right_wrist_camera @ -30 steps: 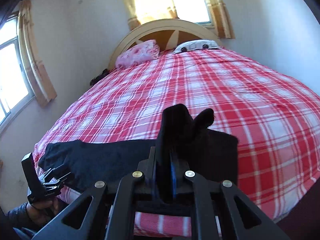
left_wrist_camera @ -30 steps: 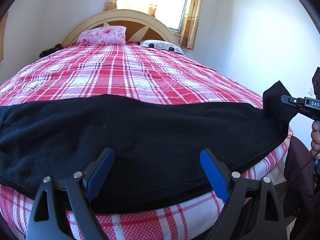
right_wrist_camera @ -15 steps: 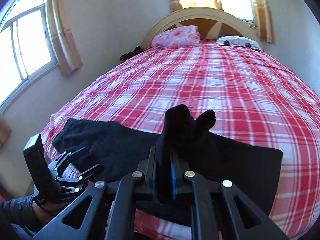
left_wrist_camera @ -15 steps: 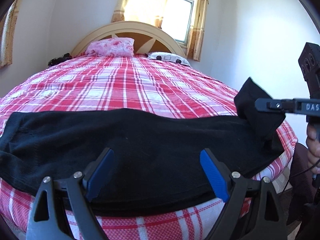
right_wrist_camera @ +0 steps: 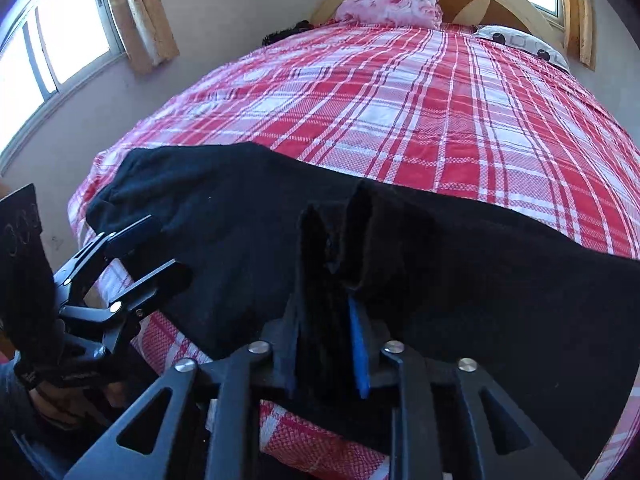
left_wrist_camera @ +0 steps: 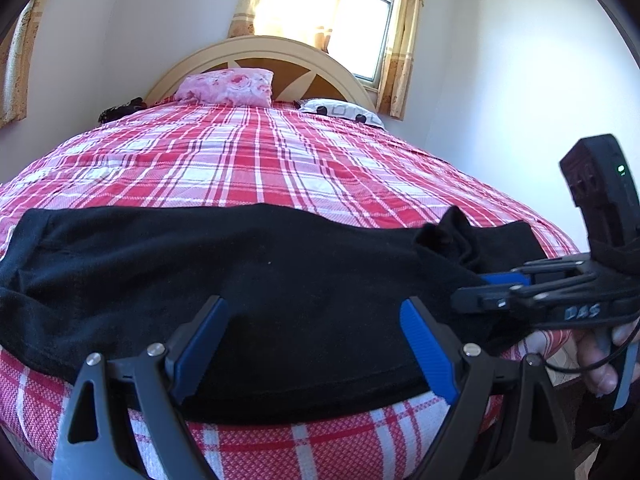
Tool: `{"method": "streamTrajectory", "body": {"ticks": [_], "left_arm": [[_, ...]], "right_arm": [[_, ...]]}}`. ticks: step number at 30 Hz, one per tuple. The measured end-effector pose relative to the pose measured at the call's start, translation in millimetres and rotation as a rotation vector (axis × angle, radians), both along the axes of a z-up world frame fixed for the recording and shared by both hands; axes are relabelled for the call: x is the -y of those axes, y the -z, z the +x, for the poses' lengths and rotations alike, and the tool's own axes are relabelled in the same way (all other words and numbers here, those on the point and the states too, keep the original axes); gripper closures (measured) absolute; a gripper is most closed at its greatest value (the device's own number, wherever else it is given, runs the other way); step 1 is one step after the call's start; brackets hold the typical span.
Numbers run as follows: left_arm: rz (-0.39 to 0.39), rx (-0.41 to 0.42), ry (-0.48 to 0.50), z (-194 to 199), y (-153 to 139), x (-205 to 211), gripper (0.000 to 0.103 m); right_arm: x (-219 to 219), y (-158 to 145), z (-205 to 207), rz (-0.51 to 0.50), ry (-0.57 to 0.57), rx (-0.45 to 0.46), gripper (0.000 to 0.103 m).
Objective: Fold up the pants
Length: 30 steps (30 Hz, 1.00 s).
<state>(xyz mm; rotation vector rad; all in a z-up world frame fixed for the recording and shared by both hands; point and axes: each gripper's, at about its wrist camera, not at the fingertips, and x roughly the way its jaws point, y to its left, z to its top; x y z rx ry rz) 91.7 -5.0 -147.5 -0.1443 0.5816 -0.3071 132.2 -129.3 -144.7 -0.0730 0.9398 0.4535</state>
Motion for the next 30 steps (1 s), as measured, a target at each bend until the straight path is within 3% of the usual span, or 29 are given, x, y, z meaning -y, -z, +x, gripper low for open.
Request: {"method": "streamTrajectory", "body": {"ticks": [2,4,6,13,16,19,21,23,24,28,30], "left_arm": [[-0.002,-0.009,0.022,0.8,-2.4,4.7,0.013],[-0.009,-0.012,0.047,2.7,-7.6,10.5,0.013],[0.0,-0.001,0.078,3.4,-15.9,21.1,0.013],[0.066,0.026,0.165,15.1,-34.6,68.9,0.013],[0.111,0.031,0.206,20.0,-33.4,91.4,0.012],[0.15,0.008,0.207,25.8,-24.4,102.0,0.012],[0.179,-0.027,0.196,31.3,-14.8,104.4,0.012],[0.239,-0.058,0.164,35.2,-5.6,107.6,0.012],[0.263,-0.08,0.144,37.8,0.2,106.0,0.012],[0.254,-0.095,0.115,37.5,3.0,96.3,0.009],[0.236,-0.097,0.105,35.0,0.6,91.3,0.009]], "right_arm": [[17.7,-11.9,-11.2,0.042,0.006,0.017,0.068],[35.6,-22.7,-24.3,0.059,0.017,0.056,0.054],[59.8,-33.4,-38.8,0.068,0.038,0.095,0.05],[163.7,-36.8,-53.5,0.099,0.29,0.136,0.048],[210.8,-28.9,-41.9,0.22,0.421,0.094,0.048],[239.1,-26.0,-27.1,0.317,0.473,0.083,0.049],[244.7,-26.7,-16.1,0.363,0.46,0.08,0.051],[242.5,-25.3,-3.3,0.401,0.426,0.063,0.066],[239.3,-22.4,4.5,0.397,0.419,0.046,0.082],[219.0,-10.1,32.5,0.262,0.437,0.032,0.083],[219.0,-9.1,35.7,0.258,0.459,0.035,0.083]]}}
